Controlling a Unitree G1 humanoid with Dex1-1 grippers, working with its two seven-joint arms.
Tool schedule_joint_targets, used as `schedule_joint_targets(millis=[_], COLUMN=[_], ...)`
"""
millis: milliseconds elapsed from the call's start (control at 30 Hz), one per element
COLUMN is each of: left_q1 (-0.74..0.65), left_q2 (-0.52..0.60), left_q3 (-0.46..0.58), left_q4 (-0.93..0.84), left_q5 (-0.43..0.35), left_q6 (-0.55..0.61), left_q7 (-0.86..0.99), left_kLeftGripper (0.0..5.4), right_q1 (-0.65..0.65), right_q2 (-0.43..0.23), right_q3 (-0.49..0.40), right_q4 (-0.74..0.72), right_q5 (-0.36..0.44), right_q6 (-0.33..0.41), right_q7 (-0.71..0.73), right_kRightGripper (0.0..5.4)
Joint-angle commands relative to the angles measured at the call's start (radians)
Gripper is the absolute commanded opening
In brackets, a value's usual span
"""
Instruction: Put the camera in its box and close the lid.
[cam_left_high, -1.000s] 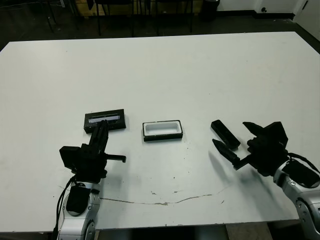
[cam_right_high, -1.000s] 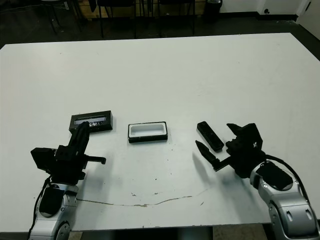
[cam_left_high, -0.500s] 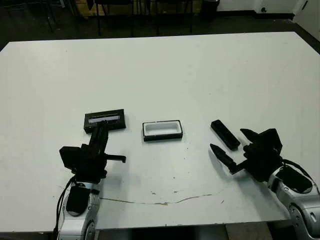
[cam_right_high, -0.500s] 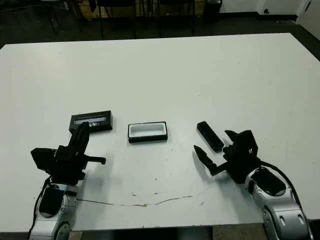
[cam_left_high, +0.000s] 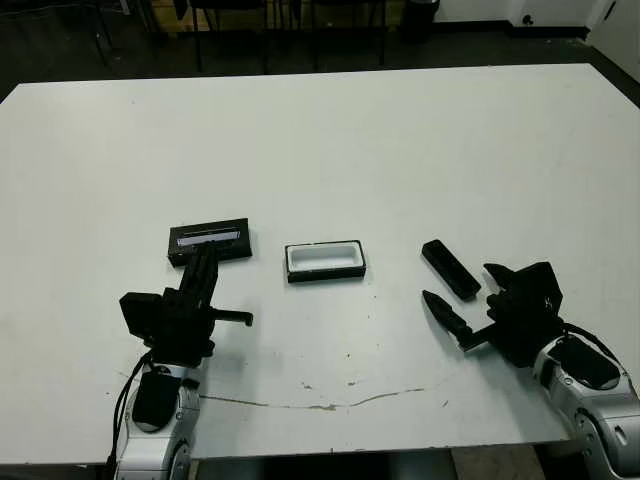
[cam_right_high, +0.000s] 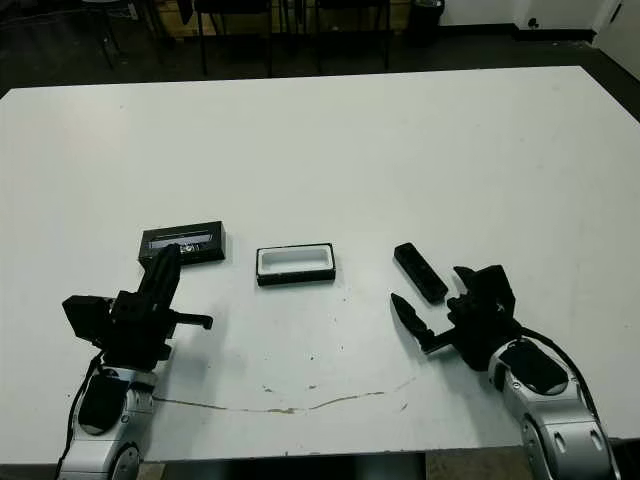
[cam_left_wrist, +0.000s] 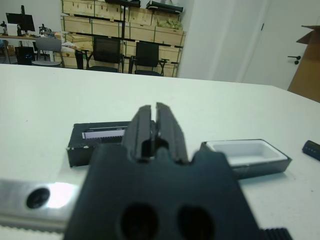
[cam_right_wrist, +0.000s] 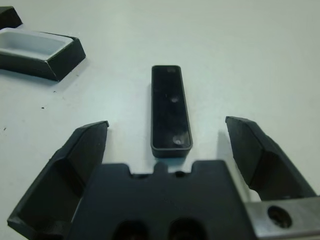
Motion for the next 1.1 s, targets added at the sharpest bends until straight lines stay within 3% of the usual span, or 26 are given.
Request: schedule_joint_targets(millis=[33,200,367,533,933,1100], left_q1=[0.008,0.008,0.01,0.011,0.012,0.01], left_q2=[0.011,0.008,0.01,0.01,0.009,0.009], left_q3=[0.002,0.003,0.001,0.002,0.0,0.003], left_q4=[0.014,0.011,0.008,0.011,0.003,0.003], left_q5=[0.007,-0.003,-0.001,-0.005,0.005,0.002], left_q6=[0.005,0.014,0.013,0.007,0.019,0.02], left_q7=[0.002,0.0,0.001,-0.003,0.013,0.013], left_kLeftGripper=[0.0,0.0,0.0,0.0,0.0,0.0], right_q1=[0.005,0.002,0.005,0.004,-0.008,-0.01], right_q2=[-0.004,-0.006,-0.003,0.009,0.014,0.009], right_q3=[0.001,0.003,0.0,-0.011,-0.032,-0.029], right_q4=[0.006,0.017,-0.004,0.032,0.031,0.026], right_q5=[-0.01,-0.016,-0.008,0.013,0.056,0.04], right_q6=[0.012,-0.005,0.023,-0.01,0.062,0.045], right_q7=[-0.001,0.005,0.0,0.022,0.012,0.003], right_kRightGripper=[5.39,4.92,4.02,3.1,0.9,0.55])
